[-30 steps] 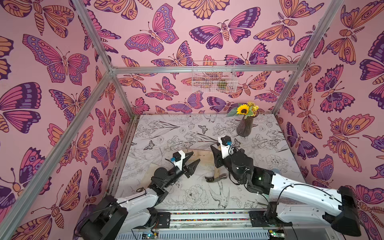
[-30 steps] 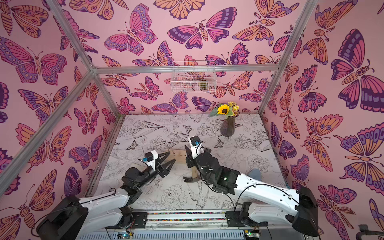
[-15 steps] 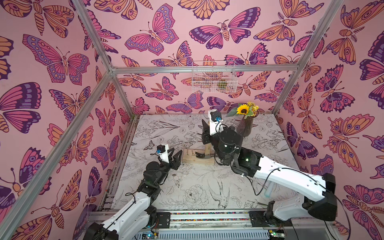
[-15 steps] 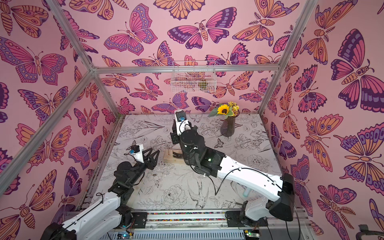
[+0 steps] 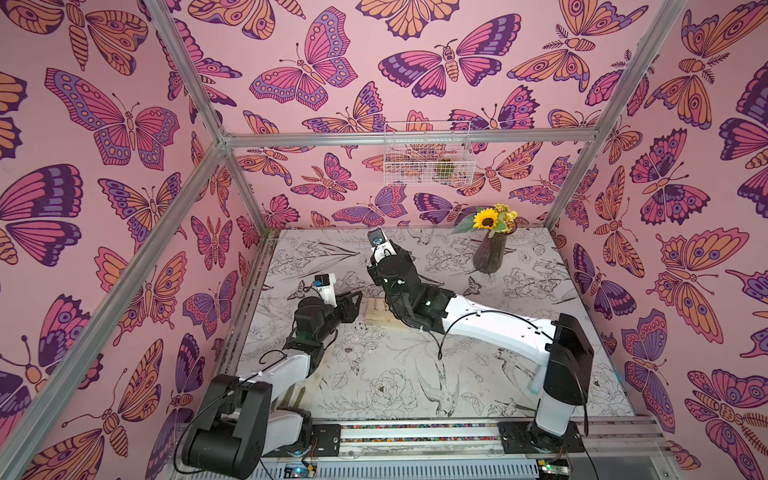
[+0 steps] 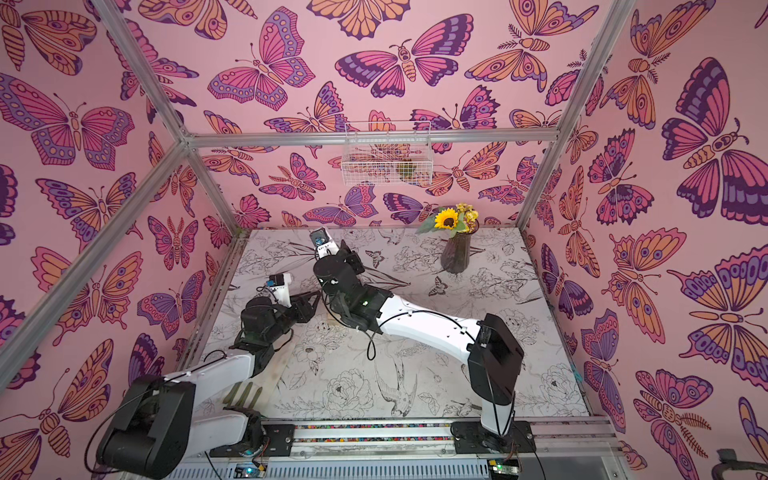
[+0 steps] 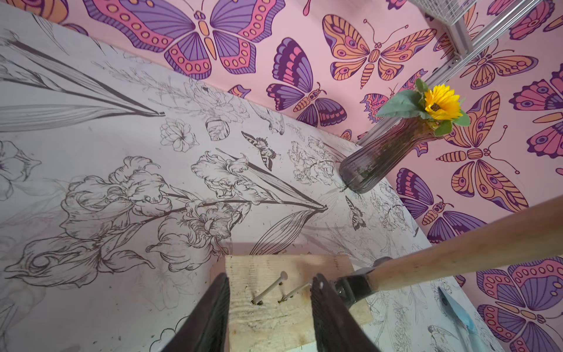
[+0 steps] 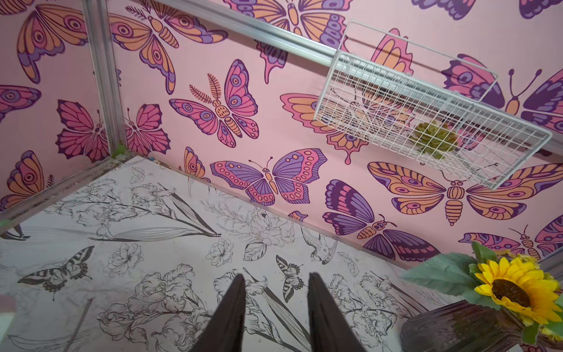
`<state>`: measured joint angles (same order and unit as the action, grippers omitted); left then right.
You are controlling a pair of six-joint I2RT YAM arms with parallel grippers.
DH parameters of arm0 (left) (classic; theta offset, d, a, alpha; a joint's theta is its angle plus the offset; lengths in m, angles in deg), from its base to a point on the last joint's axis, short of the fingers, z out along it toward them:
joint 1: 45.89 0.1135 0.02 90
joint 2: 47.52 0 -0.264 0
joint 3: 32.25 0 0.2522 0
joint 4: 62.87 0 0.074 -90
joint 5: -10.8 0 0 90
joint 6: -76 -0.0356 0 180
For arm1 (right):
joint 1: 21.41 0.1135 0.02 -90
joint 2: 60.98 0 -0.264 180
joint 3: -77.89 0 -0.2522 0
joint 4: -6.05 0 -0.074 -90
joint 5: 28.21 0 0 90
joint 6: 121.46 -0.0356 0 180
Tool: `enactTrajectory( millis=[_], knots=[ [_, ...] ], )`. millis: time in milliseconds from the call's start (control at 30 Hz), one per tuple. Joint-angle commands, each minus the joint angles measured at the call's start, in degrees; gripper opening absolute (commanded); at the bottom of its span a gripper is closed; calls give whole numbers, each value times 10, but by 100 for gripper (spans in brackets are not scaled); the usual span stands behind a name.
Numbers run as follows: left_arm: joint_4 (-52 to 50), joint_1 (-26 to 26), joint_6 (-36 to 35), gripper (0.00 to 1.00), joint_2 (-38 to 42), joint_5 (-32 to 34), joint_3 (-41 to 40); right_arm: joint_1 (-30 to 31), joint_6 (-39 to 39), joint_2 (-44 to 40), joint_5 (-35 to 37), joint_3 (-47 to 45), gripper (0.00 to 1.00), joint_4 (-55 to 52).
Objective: Use a claw hammer to pull out a nail
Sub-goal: Remove the nail from the mounting plate.
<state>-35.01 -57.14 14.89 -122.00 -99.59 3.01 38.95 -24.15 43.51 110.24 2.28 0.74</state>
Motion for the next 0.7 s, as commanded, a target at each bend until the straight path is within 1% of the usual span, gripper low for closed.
enactTrajectory(
  millis=[0,267,367,667],
  knots=[
    [28,5,11,46,-29,-32,11,-4,15,-7,11,70,0,30],
    [59,5,2,40,-93,-44,16,-14,-2,28,16,105,0,-21],
    [75,5,5,39,-117,-54,20,-16,-11,37,6,122,0,-48],
    [121,5,14,34,-167,-76,22,-17,-12,70,-2,174,0,-107]
  ],
)
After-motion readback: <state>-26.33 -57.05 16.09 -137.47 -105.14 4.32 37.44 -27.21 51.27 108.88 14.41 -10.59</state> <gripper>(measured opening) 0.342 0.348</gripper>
